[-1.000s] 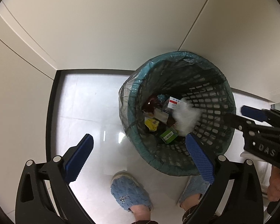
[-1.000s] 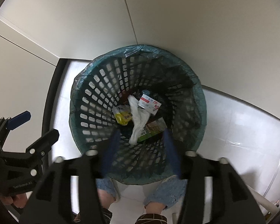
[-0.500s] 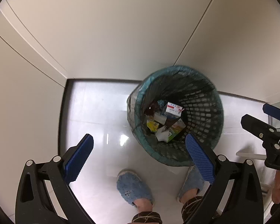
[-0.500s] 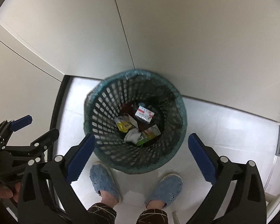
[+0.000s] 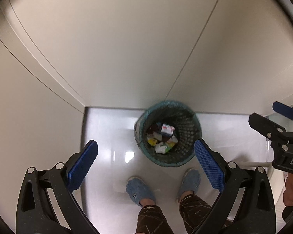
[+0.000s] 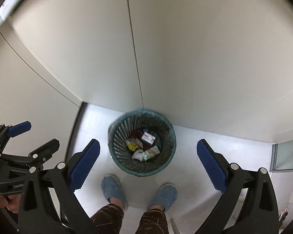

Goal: Collect trash
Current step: 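Raise both open tools from the wastebasket back to the counter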

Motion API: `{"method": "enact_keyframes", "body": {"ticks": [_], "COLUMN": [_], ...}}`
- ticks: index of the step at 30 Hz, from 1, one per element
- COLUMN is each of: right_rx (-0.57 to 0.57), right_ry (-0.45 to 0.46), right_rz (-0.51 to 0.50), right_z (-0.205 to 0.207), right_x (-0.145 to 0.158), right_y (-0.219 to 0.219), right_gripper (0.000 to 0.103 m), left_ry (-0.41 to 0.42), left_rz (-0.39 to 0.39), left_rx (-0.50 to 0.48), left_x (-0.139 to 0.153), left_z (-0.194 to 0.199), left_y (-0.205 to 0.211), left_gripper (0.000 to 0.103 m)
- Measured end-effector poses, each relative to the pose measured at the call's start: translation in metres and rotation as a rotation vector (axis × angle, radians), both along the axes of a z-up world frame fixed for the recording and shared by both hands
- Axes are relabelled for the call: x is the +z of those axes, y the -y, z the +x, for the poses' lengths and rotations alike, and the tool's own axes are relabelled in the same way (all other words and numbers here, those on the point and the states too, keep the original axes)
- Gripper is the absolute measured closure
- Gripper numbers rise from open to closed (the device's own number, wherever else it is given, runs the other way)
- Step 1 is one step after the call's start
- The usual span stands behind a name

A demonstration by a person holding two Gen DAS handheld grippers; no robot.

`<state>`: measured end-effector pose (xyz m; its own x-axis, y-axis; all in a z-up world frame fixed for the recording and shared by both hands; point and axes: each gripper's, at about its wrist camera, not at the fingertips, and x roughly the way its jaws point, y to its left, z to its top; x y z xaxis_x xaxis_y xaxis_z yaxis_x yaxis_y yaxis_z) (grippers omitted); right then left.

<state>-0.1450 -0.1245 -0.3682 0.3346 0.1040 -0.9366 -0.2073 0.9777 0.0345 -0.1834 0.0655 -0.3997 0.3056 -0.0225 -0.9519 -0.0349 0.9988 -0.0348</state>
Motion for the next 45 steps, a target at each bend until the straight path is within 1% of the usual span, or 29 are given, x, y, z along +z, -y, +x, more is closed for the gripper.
{"method": "enact_keyframes", "body": {"ticks": [3, 6, 11, 13, 14, 16, 19, 21, 23, 25, 27, 31, 35, 39, 45], "right_rx": [-0.017, -0.044, -0.105, -0.126, -0.134, -0.154, -0.191, -0.218, -0.235, -0.249, -0.250, -0.236, -0.218, -0.192, -0.139], "right_ry": [0.039, 0.053, 0.098, 0.131, 0.150, 0.192, 0.240, 0.264, 0.288, 0.309, 0.324, 0.357, 0.390, 0.403, 0.396], "right_rz": [0.021, 0.017, 0.015, 0.008, 0.011, 0.008, 0.022, 0.027, 0.041, 0.038, 0.042, 0.042, 0.030, 0.039, 0.048], "right_z": [-0.003, -0.004, -0.010, -0.013, -0.014, -0.016, -0.016, -0.013, -0.009, -0.004, 0.000, 0.018, 0.045, 0.087, 0.171], "right_x": [0.050, 0.093, 0.165, 0.193, 0.205, 0.231, 0.262, 0.278, 0.296, 0.310, 0.322, 0.340, 0.348, 0.350, 0.352], "right_y": [0.004, 0.008, 0.019, 0.022, 0.023, 0.026, 0.030, 0.036, 0.042, 0.048, 0.051, 0.059, 0.063, 0.075, 0.100], "right_gripper": [0.008, 0.008, 0.008, 0.008, 0.008, 0.008, 0.008, 0.008, 0.008, 0.008, 0.008, 0.008, 0.008, 0.008, 0.008], "left_ry": [0.038, 0.069, 0.143, 0.174, 0.193, 0.205, 0.235, 0.258, 0.275, 0.293, 0.300, 0.315, 0.334, 0.336, 0.317], "left_rz": [0.046, 0.019, 0.050, 0.073, 0.073, 0.057, 0.045, 0.053, 0.052, 0.040, 0.032, 0.032, 0.034, 0.038, 0.040], "left_rx": [0.013, 0.036, 0.020, 0.018, 0.024, 0.028, 0.019, 0.007, -0.008, -0.016, -0.023, -0.030, -0.032, -0.024, 0.013], "left_x": [0.049, 0.099, 0.179, 0.204, 0.218, 0.241, 0.272, 0.291, 0.303, 0.320, 0.330, 0.344, 0.353, 0.359, 0.361], "left_z": [0.004, 0.011, 0.017, 0.020, 0.021, 0.024, 0.030, 0.034, 0.040, 0.046, 0.054, 0.073, 0.099, 0.136, 0.204], "left_y": [-0.002, -0.011, -0.017, -0.020, -0.024, -0.029, -0.032, -0.033, -0.029, -0.026, -0.023, -0.012, 0.002, 0.016, 0.041], "left_gripper": [0.006, 0.006, 0.006, 0.006, 0.006, 0.006, 0.006, 0.006, 0.006, 0.006, 0.006, 0.006, 0.006, 0.006, 0.006]}}
